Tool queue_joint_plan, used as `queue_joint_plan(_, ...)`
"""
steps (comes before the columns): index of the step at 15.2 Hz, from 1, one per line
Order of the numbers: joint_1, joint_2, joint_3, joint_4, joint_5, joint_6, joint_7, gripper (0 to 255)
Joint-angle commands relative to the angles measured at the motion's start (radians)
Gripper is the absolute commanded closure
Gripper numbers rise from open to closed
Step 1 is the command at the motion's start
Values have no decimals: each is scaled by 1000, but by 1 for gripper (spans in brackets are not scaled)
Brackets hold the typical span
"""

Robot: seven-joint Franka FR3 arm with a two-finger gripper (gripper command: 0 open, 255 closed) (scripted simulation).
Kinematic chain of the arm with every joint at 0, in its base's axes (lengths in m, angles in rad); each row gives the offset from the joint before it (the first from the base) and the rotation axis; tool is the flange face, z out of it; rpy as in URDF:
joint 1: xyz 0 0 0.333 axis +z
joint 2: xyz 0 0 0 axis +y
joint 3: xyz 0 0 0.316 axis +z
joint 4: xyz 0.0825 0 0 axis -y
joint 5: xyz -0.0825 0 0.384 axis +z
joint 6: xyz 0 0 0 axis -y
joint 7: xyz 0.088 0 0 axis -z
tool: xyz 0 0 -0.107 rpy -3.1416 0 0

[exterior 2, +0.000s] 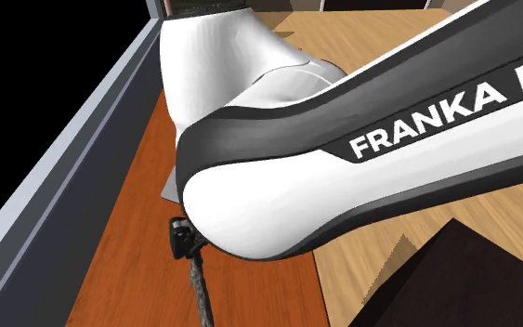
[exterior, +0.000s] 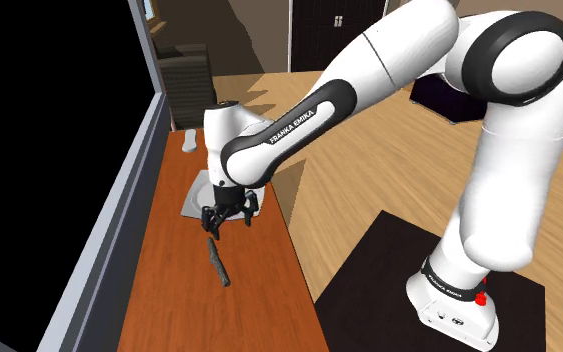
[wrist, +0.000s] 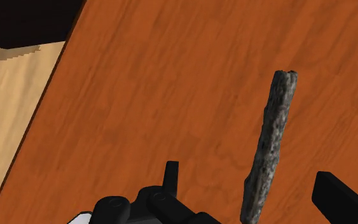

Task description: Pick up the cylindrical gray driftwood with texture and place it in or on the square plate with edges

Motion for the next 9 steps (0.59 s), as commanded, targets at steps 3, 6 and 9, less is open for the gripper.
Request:
queue_joint_plan(3, 45, 151, -2, 127, -40, 16, 67, 0)
queue_joint_plan(6, 65, 212, -7, 171, -54, 30, 88, 0)
queue_joint_plan(9, 73, 237, -12, 164, -63, 62, 93, 0)
